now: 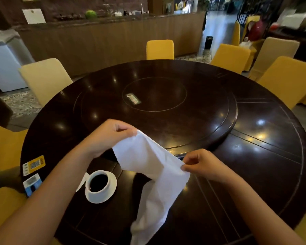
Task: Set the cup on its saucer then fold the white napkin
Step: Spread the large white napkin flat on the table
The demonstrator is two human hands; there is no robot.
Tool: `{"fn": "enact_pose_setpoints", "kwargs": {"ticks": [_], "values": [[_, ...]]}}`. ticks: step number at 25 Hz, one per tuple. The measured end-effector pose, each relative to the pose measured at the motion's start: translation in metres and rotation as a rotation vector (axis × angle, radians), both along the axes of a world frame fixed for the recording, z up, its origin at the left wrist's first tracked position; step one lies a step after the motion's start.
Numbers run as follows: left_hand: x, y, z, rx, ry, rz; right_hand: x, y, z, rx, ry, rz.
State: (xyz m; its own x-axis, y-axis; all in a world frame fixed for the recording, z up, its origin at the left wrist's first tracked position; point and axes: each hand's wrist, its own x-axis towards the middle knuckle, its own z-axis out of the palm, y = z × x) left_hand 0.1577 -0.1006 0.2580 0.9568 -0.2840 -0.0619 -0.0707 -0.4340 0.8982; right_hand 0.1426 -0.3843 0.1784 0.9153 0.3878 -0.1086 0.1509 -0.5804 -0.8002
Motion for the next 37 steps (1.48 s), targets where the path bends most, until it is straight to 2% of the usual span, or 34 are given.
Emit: {"fn": "enact_pose_setpoints", "kwargs": {"ticks": [2,4,6,9,11,12,15,17,19,22,25,28,31,34,37], "values": [[0.008,0.015,0.009,0.004,-0.024,0.008,-0.004,-0.004,-0.010,0.124,0.130,0.114],[0.015,0.036,0.012,0.053,-0.011,-0.024,-0.009,-0.008,-0.026,0.055,0.231,0.232],[0.022,0.055,0.010,0.201,0.045,-0.129,-0.009,-0.013,-0.039,-0.021,0.271,0.253],[0.035,0.066,-0.013,0.604,0.046,-0.275,0.018,-0.020,-0.040,-0.135,0.109,0.053],[0.055,0.066,-0.034,0.828,-0.005,-0.213,0.047,-0.017,-0.030,-0.280,-0.073,-0.085],[0.067,0.064,-0.041,0.863,-0.029,-0.128,0.064,-0.013,-0.021,-0.335,-0.134,-0.140],[0.108,0.050,-0.037,0.781,-0.100,0.233,0.114,-0.001,0.020,-0.362,-0.300,-0.329],[0.132,0.042,-0.012,0.688,-0.224,0.411,0.143,0.003,0.063,-0.285,-0.514,-0.454],[0.148,0.038,0.029,0.602,-0.476,0.483,0.162,0.006,0.113,-0.226,-0.770,-0.538],[0.151,0.032,0.083,0.415,-0.987,0.550,0.169,0.001,0.173,-0.171,-1.152,-0.569],[0.132,0.026,0.091,0.316,-1.258,0.639,0.150,-0.017,0.178,-0.114,-1.399,-0.556],[0.108,0.024,0.035,0.405,-1.255,0.585,0.122,-0.037,0.121,-0.200,-1.406,-0.448],[0.079,0.027,-0.045,0.489,-1.192,0.396,0.090,-0.059,0.042,-0.371,-1.330,-0.231],[0.048,0.030,-0.124,0.597,-1.024,0.203,0.055,-0.071,-0.040,-0.490,-1.144,-0.017],[0.018,0.029,-0.190,0.648,-0.802,0.060,0.022,-0.069,-0.105,-0.525,-0.919,0.029]]}}
